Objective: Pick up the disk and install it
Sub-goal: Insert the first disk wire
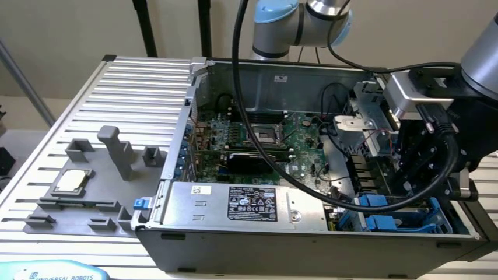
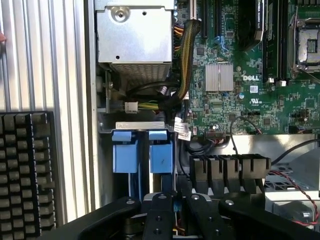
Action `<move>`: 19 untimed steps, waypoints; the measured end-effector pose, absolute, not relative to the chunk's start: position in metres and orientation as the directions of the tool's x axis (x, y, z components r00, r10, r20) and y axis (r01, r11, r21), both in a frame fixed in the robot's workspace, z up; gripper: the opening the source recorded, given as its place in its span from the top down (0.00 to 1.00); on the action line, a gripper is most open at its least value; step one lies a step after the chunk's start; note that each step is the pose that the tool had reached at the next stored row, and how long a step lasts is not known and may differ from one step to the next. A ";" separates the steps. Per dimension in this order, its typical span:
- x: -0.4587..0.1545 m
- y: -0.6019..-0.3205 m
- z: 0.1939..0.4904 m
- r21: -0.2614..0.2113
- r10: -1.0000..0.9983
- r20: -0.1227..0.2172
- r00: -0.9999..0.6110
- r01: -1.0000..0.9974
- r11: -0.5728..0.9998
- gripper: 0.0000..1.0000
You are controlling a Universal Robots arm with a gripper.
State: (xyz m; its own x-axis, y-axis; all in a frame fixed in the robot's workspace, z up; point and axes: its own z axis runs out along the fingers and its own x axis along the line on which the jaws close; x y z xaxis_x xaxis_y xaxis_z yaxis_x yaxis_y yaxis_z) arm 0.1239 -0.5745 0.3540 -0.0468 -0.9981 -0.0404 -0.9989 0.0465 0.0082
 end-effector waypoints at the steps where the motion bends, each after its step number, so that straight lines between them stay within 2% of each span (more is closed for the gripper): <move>1: 0.125 -0.575 0.354 0.008 -0.998 -0.040 -0.047 -0.999 0.047 0.84; 19: 0.129 -0.578 0.342 0.008 -0.998 -0.040 -0.047 -0.999 0.047 0.84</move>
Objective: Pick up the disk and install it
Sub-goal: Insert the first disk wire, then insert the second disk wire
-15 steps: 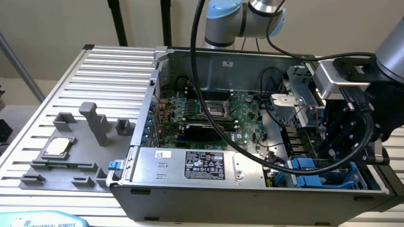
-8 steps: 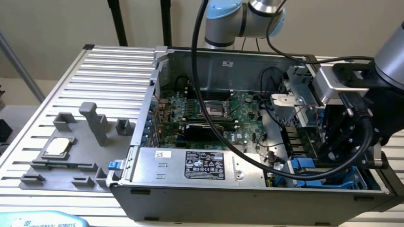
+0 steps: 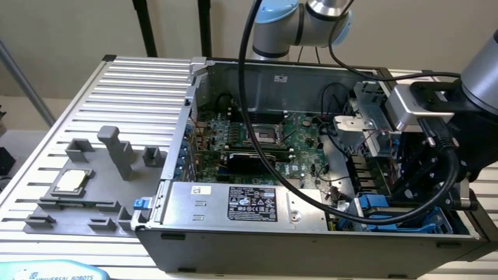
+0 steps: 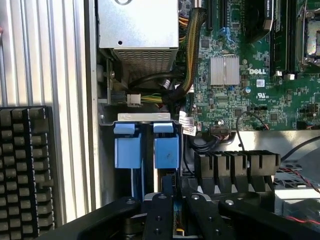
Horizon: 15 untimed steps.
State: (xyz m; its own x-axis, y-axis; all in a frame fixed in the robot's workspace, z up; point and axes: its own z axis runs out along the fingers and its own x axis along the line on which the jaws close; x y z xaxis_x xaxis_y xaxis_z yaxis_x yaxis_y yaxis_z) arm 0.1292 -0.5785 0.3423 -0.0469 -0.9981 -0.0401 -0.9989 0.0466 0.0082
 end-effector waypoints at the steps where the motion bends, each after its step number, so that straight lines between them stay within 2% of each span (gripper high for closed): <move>1: 0.129 -0.578 0.342 0.008 -0.998 -0.040 -0.047 -0.999 0.047 0.84; 15: 0.130 -0.578 0.341 0.008 -0.998 -0.041 -0.047 -0.999 0.046 0.84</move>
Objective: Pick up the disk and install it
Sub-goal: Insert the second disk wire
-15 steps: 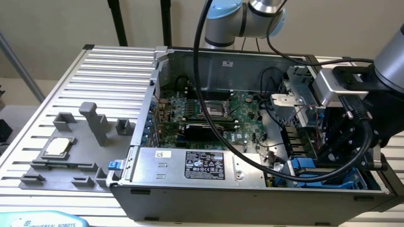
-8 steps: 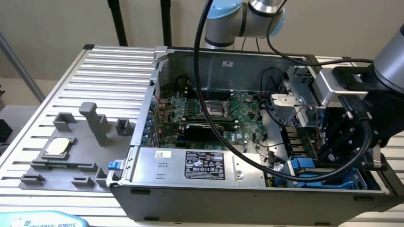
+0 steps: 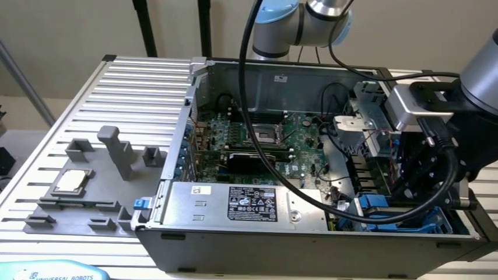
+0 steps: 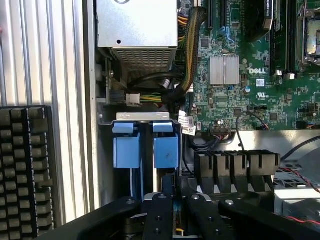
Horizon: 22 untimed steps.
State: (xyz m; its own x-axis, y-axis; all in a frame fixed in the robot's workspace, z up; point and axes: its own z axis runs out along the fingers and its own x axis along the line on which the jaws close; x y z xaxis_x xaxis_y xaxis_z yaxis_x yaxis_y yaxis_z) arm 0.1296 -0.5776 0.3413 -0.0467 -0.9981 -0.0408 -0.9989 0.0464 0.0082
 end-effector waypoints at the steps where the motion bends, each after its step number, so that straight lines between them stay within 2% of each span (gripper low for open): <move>1: 0.129 -0.577 0.341 0.008 -0.998 -0.041 -0.047 -0.999 0.046 0.84; 22: 0.130 -0.577 0.337 0.008 -0.998 -0.040 -0.047 -0.999 0.047 0.84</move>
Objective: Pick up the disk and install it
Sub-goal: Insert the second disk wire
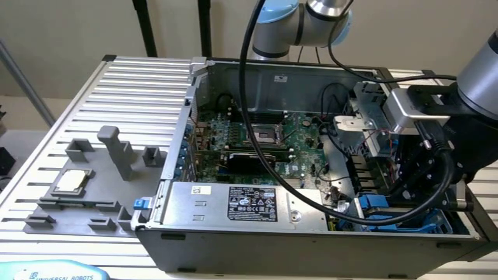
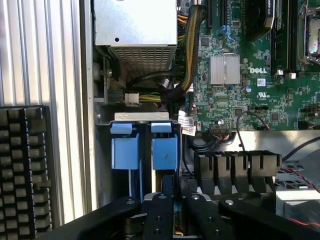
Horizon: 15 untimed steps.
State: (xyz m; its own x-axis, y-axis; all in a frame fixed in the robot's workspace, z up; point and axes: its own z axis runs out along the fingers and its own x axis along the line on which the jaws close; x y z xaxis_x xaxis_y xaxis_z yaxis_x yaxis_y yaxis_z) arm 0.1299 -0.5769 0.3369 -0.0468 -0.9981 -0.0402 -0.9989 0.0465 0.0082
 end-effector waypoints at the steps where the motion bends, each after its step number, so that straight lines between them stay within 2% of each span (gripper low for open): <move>1: 0.130 -0.577 0.336 0.008 -0.998 -0.040 -0.047 -0.999 0.047 0.84; 7: 0.130 -0.577 0.336 0.008 -0.998 -0.042 -0.047 -0.999 0.046 0.82; 8: 0.130 -0.577 0.337 0.008 -0.998 -0.041 -0.047 -0.999 0.046 0.76; 15: 0.122 -0.577 0.351 0.008 -0.998 -0.040 -0.047 -0.999 0.047 0.76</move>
State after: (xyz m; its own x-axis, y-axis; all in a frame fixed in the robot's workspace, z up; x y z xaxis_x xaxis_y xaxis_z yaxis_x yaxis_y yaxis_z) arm 0.1216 -0.5771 0.3511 -0.0468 -0.9981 -0.0402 -0.9989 0.0466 0.0075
